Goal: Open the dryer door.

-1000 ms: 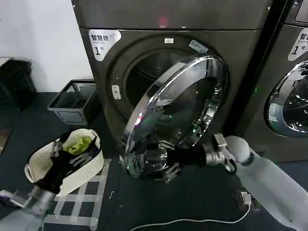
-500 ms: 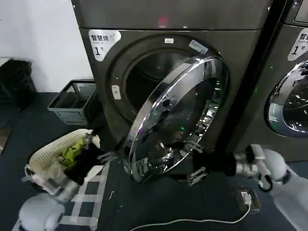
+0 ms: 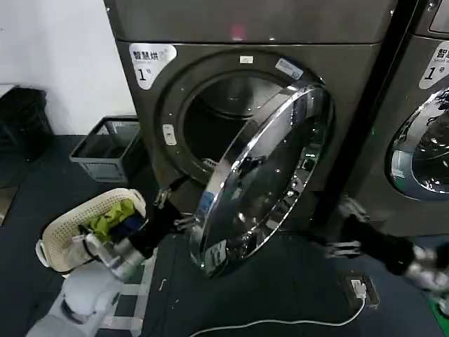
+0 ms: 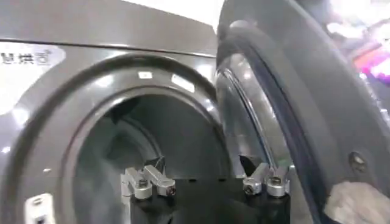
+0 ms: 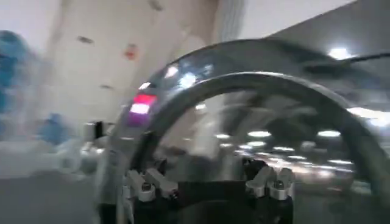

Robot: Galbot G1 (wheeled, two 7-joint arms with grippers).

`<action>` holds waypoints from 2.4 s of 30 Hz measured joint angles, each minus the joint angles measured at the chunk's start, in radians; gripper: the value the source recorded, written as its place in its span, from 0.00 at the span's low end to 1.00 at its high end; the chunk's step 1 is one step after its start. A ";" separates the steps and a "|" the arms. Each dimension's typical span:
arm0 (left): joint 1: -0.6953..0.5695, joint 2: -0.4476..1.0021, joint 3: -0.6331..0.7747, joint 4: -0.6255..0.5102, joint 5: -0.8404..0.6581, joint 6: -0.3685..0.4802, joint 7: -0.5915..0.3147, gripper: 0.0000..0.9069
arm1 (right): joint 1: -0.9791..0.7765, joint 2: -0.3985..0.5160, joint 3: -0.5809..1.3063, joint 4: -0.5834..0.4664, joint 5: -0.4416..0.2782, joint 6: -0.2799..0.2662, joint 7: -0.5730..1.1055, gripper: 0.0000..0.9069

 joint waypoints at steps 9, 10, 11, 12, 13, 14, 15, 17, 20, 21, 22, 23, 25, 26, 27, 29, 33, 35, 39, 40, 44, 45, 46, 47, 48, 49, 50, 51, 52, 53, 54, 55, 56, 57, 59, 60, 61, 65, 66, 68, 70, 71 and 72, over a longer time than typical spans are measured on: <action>-0.087 -0.019 0.117 0.030 -0.010 -0.003 0.000 1.00 | -0.152 0.213 0.284 -0.035 -0.072 0.105 0.085 1.00; -0.098 -0.022 0.131 0.034 -0.010 -0.003 -0.001 1.00 | -0.158 0.236 0.306 -0.040 -0.084 0.112 0.097 1.00; -0.113 -0.025 0.148 0.040 -0.012 -0.003 -0.002 1.00 | -0.162 0.262 0.329 -0.046 -0.102 0.121 0.118 1.00; -0.125 -0.030 0.165 0.044 -0.014 -0.003 -0.003 1.00 | -0.165 0.286 0.349 -0.053 -0.113 0.124 0.137 1.00; -0.136 -0.033 0.182 0.047 -0.014 -0.003 -0.004 1.00 | -0.167 0.309 0.368 -0.058 -0.130 0.124 0.158 1.00; -0.150 -0.038 0.200 0.052 -0.014 -0.003 -0.006 1.00 | -0.166 0.331 0.386 -0.066 -0.148 0.124 0.189 1.00; -0.165 -0.044 0.221 0.057 -0.014 -0.004 -0.007 1.00 | -0.165 0.353 0.404 -0.071 -0.166 0.122 0.219 1.00; -0.188 -0.054 0.254 0.066 -0.012 -0.004 -0.010 1.00 | -0.159 0.394 0.446 -0.084 -0.217 0.110 0.299 1.00; -0.224 -0.076 0.305 0.084 -0.009 -0.003 -0.018 1.00 | -0.151 0.451 0.501 -0.107 -0.290 0.095 0.438 1.00; -0.235 -0.083 0.319 0.090 -0.009 -0.003 -0.019 1.00 | -0.146 0.470 0.521 -0.119 -0.309 0.089 0.486 1.00; -0.248 -0.092 0.337 0.098 -0.008 -0.002 -0.020 1.00 | -0.143 0.488 0.538 -0.128 -0.326 0.079 0.533 1.00; -0.259 -0.100 0.350 0.102 -0.008 -0.001 -0.021 1.00 | -0.138 0.507 0.559 -0.142 -0.346 0.065 0.575 1.00; -0.283 -0.120 0.379 0.120 -0.009 0.001 -0.024 1.00 | -0.126 0.539 0.596 -0.171 -0.382 0.040 0.658 1.00; -0.295 -0.130 0.391 0.128 -0.009 0.001 -0.026 1.00 | -0.121 0.552 0.613 -0.186 -0.397 0.032 0.695 1.00; -0.307 -0.140 0.404 0.138 -0.009 0.001 -0.028 1.00 | -0.113 0.566 0.631 -0.200 -0.414 0.022 0.728 1.00; -0.330 -0.159 0.429 0.156 -0.010 0.001 -0.029 1.00 | -0.097 0.593 0.664 -0.227 -0.433 -0.003 0.802 1.00; -0.376 -0.197 0.479 0.195 -0.014 0.002 -0.029 1.00 | -0.073 0.636 0.719 -0.262 -0.462 -0.057 0.914 1.00; -0.400 -0.219 0.506 0.217 -0.014 0.001 -0.029 1.00 | -0.071 0.654 0.746 -0.266 -0.483 -0.099 0.963 1.00; -0.445 -0.264 0.559 0.257 -0.011 -0.001 -0.026 1.00 | -0.070 0.678 0.788 -0.279 -0.537 -0.145 1.052 1.00; -0.455 -0.276 0.572 0.267 -0.010 -0.002 -0.026 1.00 | -0.069 0.683 0.797 -0.283 -0.548 -0.150 1.070 1.00; -0.492 -0.328 0.616 0.315 -0.010 -0.002 -0.027 1.00 | -0.065 0.702 0.835 -0.309 -0.612 -0.155 1.159 1.00; -0.500 -0.340 0.624 0.325 -0.010 -0.002 -0.027 1.00 | -0.067 0.707 0.844 -0.316 -0.626 -0.155 1.176 1.00; -0.508 -0.352 0.633 0.336 -0.010 -0.002 -0.027 1.00 | -0.069 0.713 0.852 -0.323 -0.642 -0.154 1.188 1.00; -0.516 -0.366 0.643 0.349 -0.010 -0.003 -0.027 1.00 | -0.071 0.716 0.860 -0.331 -0.655 -0.152 1.201 1.00; -0.523 -0.378 0.651 0.362 -0.010 -0.003 -0.028 1.00 | -0.072 0.716 0.867 -0.338 -0.664 -0.149 1.214 1.00; -0.530 -0.391 0.656 0.374 -0.009 -0.003 -0.028 1.00 | -0.073 0.716 0.873 -0.344 -0.671 -0.147 1.222 1.00; -0.537 -0.406 0.662 0.390 -0.006 -0.003 -0.028 1.00 | -0.075 0.716 0.879 -0.350 -0.675 -0.147 1.227 1.00; -0.544 -0.421 0.666 0.404 -0.004 -0.002 -0.028 1.00 | -0.077 0.716 0.885 -0.355 -0.677 -0.148 1.231 1.00; -0.550 -0.433 0.668 0.417 -0.001 -0.002 -0.028 1.00 | -0.079 0.716 0.888 -0.358 -0.677 -0.148 1.234 1.00; -0.556 -0.446 0.670 0.432 0.002 -0.001 -0.028 1.00 | -0.079 0.716 0.891 -0.360 -0.678 -0.149 1.236 1.00; -0.563 -0.461 0.672 0.449 0.004 -0.001 -0.028 1.00 | -0.079 0.716 0.894 -0.360 -0.679 -0.151 1.239 1.00; -0.565 -0.472 0.673 0.460 0.004 -0.001 -0.028 1.00 | -0.079 0.716 0.897 -0.360 -0.680 -0.155 1.241 1.00; -0.568 -0.483 0.675 0.474 0.005 -0.001 -0.028 1.00 | -0.078 0.716 0.900 -0.360 -0.682 -0.157 1.242 1.00; -0.572 -0.496 0.677 0.488 0.004 -0.001 -0.028 1.00 | -0.078 0.716 0.902 -0.360 -0.683 -0.159 1.243 1.00; -0.573 -0.513 0.680 0.507 0.003 -0.001 -0.027 1.00 | -0.077 0.716 0.906 -0.363 -0.687 -0.165 1.249 1.00; -0.575 -0.520 0.681 0.516 0.003 -0.002 -0.027 1.00 | -0.077 0.716 0.908 -0.366 -0.690 -0.171 1.259 1.00; -0.576 -0.526 0.681 0.525 0.003 -0.002 -0.027 1.00 | -0.077 0.716 0.910 -0.369 -0.693 -0.179 1.269 1.00; -0.576 -0.536 0.682 0.538 0.001 -0.004 -0.026 1.00 | -0.079 0.716 0.913 -0.373 -0.698 -0.197 1.286 1.00; -0.576 -0.537 0.681 0.539 0.001 -0.004 -0.026 1.00 | -0.079 0.715 0.913 -0.374 -0.698 -0.201 1.287 1.00; -0.574 -0.538 0.680 0.541 0.001 -0.004 -0.026 1.00 | -0.078 0.715 0.912 -0.374 -0.698 -0.202 1.287 1.00; -0.570 -0.538 0.678 0.540 0.001 -0.004 -0.026 1.00 | -0.076 0.715 0.909 -0.373 -0.698 -0.203 1.286 1.00; -0.567 -0.536 0.677 0.537 0.001 -0.003 -0.026 1.00 | -0.076 0.715 0.908 -0.373 -0.698 -0.203 1.286 1.00; -0.565 -0.533 0.677 0.534 0.001 -0.002 -0.026 1.00 | -0.075 0.715 0.907 -0.372 -0.698 -0.204 1.286 1.00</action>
